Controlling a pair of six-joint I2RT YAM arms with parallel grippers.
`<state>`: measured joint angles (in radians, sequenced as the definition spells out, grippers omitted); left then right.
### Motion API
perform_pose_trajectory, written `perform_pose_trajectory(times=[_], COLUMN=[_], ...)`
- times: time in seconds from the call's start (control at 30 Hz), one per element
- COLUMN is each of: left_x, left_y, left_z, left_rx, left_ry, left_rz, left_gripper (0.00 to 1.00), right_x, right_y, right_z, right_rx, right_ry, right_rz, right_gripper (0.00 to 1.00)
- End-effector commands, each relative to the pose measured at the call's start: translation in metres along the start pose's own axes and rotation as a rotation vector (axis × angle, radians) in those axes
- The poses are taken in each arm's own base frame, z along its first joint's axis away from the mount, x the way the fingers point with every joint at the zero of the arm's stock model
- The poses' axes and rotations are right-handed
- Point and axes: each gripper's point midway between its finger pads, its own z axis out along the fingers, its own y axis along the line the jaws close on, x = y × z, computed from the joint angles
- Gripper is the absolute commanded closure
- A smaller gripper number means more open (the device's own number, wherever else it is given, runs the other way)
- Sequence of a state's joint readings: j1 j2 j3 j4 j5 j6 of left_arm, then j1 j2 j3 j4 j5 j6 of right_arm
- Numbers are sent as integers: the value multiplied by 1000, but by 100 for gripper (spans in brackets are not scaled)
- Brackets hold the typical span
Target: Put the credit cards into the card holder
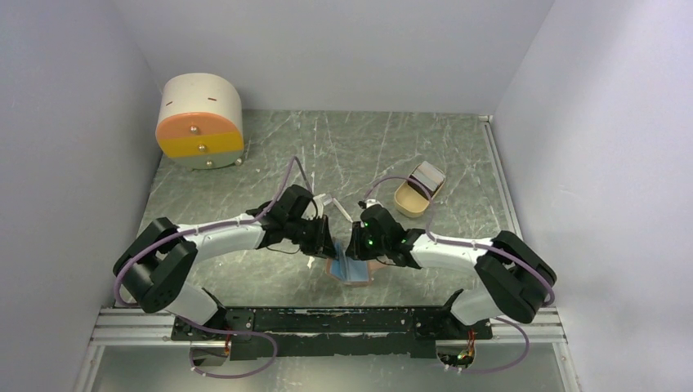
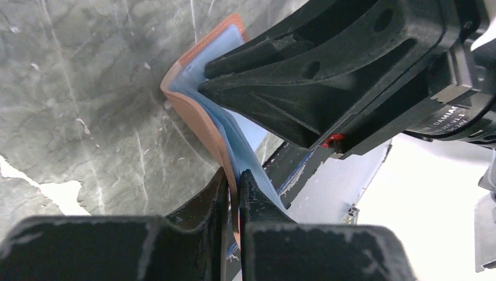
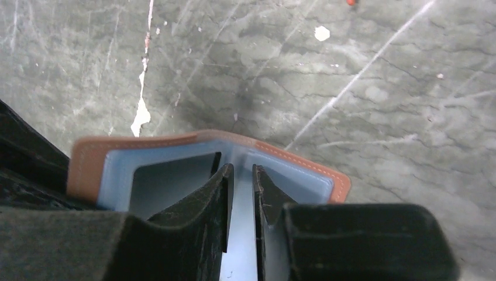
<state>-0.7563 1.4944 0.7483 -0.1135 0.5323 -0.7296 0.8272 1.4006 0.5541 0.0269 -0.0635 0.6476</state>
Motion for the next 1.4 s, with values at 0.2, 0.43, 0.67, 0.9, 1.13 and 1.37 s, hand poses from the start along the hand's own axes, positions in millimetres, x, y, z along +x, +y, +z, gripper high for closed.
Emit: perform_pose_trajectory(times=[0.2,0.43,0.67,0.9,1.13,1.37], left_x=[2,-10,-9,-6,-12,-18], left_y=[-20,-19,3,14,4,1], left_z=[10,10,17,-1,-19,-25], left_rx=[172,124,-42,-169,-188,-224], left_ry=[-6,-43,-2,-3,-42,-47], left_rz=[4,40,34,38,46,64], left_gripper=[91,91,91,91,91,91], right_x=[10,6,-19,-71,-89,-56], right_y=[-3,-2,-14,-25,13,64], right_z=[16,18,14,-4,-35,-40], right_rx=[8,2,84,128,5,-170], right_ry=[-10,-38,-103,-165,-191,-158], right_rz=[28,53,23,15,26,82], right_gripper=[77,76,72,67,58,44])
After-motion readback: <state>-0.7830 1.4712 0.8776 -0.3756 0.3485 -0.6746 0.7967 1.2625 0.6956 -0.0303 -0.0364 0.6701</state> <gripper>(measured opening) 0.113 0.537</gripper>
